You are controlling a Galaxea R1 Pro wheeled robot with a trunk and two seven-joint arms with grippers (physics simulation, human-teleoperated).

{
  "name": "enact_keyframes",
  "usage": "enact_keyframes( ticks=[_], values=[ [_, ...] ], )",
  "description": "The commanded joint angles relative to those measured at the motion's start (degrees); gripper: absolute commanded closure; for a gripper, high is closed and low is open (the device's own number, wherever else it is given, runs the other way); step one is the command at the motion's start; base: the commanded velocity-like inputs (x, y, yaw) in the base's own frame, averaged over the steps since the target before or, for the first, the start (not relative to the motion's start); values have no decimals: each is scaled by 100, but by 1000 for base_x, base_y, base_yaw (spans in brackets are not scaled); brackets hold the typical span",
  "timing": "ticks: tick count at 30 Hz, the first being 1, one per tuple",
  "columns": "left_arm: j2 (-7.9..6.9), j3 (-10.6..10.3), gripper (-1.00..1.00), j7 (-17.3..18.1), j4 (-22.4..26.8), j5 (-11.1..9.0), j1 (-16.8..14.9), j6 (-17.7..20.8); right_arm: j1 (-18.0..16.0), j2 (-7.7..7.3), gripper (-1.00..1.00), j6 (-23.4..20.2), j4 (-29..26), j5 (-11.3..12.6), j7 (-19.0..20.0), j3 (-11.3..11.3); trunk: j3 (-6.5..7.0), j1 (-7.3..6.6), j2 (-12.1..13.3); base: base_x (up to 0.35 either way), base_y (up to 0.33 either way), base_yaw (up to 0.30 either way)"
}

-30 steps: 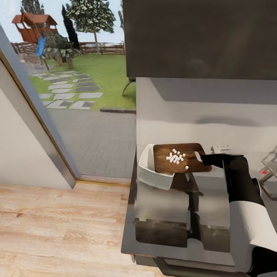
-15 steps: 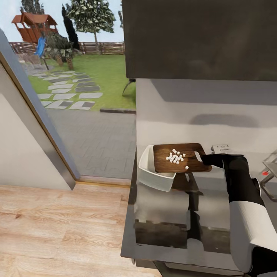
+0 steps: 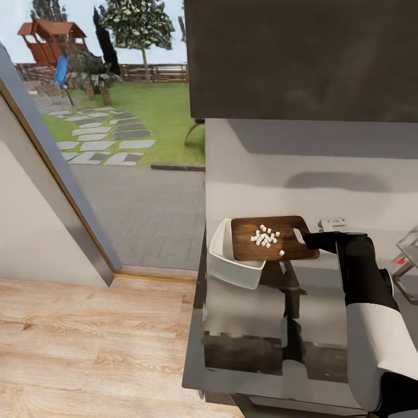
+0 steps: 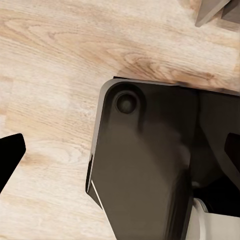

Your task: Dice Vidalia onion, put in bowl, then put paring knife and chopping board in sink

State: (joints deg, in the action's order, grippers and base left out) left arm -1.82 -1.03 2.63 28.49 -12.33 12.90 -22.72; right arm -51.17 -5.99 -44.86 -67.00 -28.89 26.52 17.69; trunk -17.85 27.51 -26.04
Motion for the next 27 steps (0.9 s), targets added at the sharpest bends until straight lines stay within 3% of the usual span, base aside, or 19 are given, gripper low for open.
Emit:
enact_keyframes(
  ticks=[1,27],
  values=[
    [-3,-11,-100,27,8,-59,2,-4,-4,1,100,-12,-6,-64,55,6,-8,3,-9,0,0,0],
    [-3,-3,-100,38,-53,-51,2,5,-7,19,100,-73,-108,-64,27,15,-8,3,-9,0,0,0]
  ],
)
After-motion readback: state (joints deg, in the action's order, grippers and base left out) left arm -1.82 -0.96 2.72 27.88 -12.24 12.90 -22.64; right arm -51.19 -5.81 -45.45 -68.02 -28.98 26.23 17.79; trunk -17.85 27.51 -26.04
